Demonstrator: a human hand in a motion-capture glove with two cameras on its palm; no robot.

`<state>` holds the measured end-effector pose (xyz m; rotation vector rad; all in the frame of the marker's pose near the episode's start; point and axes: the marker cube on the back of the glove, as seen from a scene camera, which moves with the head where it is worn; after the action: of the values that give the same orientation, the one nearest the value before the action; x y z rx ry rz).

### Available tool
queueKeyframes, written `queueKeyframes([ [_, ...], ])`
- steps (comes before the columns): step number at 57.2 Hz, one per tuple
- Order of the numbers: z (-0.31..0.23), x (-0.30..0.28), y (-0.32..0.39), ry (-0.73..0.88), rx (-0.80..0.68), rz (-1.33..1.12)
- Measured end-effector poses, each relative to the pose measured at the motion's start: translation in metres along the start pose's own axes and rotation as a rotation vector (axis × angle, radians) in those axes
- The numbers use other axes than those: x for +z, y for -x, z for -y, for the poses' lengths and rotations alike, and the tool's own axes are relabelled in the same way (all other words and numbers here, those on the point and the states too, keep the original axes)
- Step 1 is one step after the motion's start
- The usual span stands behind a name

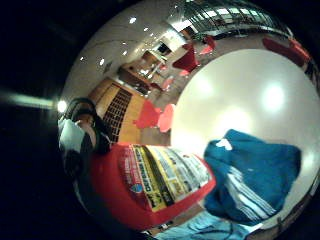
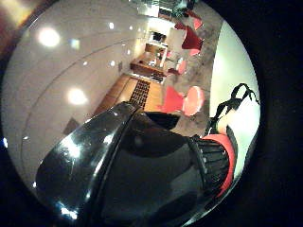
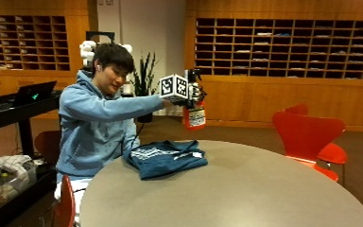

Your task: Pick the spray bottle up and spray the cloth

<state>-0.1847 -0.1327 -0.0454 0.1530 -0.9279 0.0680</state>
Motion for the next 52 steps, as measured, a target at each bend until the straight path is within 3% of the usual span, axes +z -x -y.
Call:
queueKeyframes([
  [9, -0.011, 0.064, -0.024, -0.136, 0.025, 0.099],
  [25, -0.008, 0.111, -0.066, -0.16, 0.093, 0.01],
  [52, -0.011, 0.1, -0.082, 0.114, 0.046, -0.055],
])
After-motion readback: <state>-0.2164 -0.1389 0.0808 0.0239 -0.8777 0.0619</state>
